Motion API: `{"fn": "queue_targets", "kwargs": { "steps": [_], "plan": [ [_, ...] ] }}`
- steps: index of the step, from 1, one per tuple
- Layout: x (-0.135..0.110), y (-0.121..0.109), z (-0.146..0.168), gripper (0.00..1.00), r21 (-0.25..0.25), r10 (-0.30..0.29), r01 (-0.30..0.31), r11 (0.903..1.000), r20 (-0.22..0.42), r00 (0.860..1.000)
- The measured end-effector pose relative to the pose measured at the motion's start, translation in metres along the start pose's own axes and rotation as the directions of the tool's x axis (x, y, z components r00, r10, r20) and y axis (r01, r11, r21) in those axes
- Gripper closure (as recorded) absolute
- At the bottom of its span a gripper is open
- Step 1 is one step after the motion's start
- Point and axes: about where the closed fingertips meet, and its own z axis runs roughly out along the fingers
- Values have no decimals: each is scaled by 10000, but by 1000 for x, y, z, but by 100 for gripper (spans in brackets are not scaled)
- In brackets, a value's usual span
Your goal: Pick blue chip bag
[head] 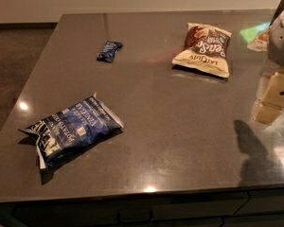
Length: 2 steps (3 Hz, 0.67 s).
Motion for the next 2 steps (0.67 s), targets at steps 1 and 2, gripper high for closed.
{"fn": "queue_targets", "kwargs": {
  "steps": [1, 2],
  "plan": [
    [-2, 0, 0, 0, -45, -10, 11, 10000, 46, 10000],
    [-10, -1, -2, 0, -278, -61, 68, 9996, 284, 9996]
  ]
}}
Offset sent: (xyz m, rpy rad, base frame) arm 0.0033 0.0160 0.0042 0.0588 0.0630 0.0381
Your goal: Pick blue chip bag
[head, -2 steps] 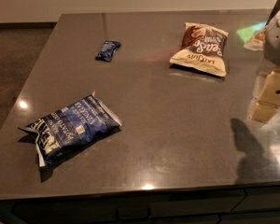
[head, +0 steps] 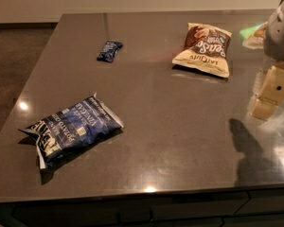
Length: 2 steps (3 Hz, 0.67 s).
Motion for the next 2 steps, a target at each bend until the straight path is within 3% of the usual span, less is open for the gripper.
{"fn": "queue_targets", "kwargs": {
  "steps": [1, 2],
  "plan": [
    [-49, -3, 3, 0, -196, -445, 470, 9987, 1127, 9926],
    [-110, 0, 13, 0, -475, -1073, 1210, 9915, 2263, 9681]
  ]
}}
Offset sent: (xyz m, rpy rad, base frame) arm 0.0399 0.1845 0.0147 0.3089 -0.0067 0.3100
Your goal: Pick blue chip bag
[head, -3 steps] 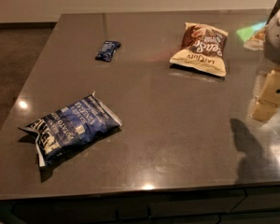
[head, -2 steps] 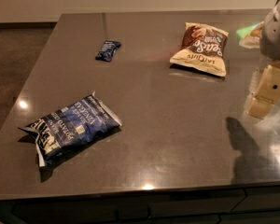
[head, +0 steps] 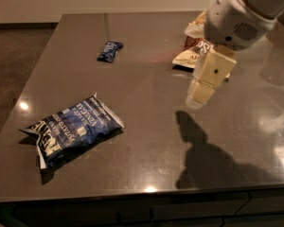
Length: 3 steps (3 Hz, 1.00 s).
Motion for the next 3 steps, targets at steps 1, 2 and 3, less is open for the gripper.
{"fn": "queue_targets", "kwargs": {
  "steps": [1, 2, 3],
  "plan": [
    [-51, 3, 29, 0, -454, -832, 862, 9952, 642, 9945],
    [-91, 14, 66, 0, -922, -1710, 1798, 9794, 964, 9806],
    [-127, 36, 115, 0, -1511, -2641, 2775, 9488, 1030, 9590]
  ]
}}
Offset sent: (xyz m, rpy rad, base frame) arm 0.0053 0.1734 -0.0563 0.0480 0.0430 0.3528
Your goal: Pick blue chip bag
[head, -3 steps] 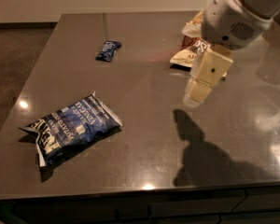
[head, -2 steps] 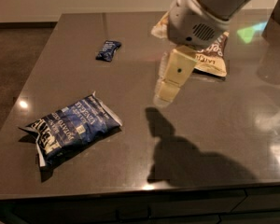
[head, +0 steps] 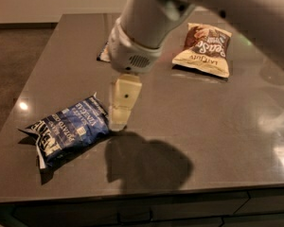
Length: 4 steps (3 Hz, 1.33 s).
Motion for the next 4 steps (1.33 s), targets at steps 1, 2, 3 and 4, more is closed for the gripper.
{"fn": "queue_targets", "kwargs": {
  "steps": [1, 2, 3, 4],
  "plan": [
    [-12, 5, 35, 0, -449, -570, 557, 9974, -277, 9980],
    [-14, 9, 66, 0, -956, -1029, 973, 9907, -557, 9931],
    [-13, 6, 92, 0, -1317, -1428, 1310, 9826, -846, 9861],
    [-12, -3, 109, 3, -1526, -1786, 1608, 9751, -1112, 9776]
  ]
}}
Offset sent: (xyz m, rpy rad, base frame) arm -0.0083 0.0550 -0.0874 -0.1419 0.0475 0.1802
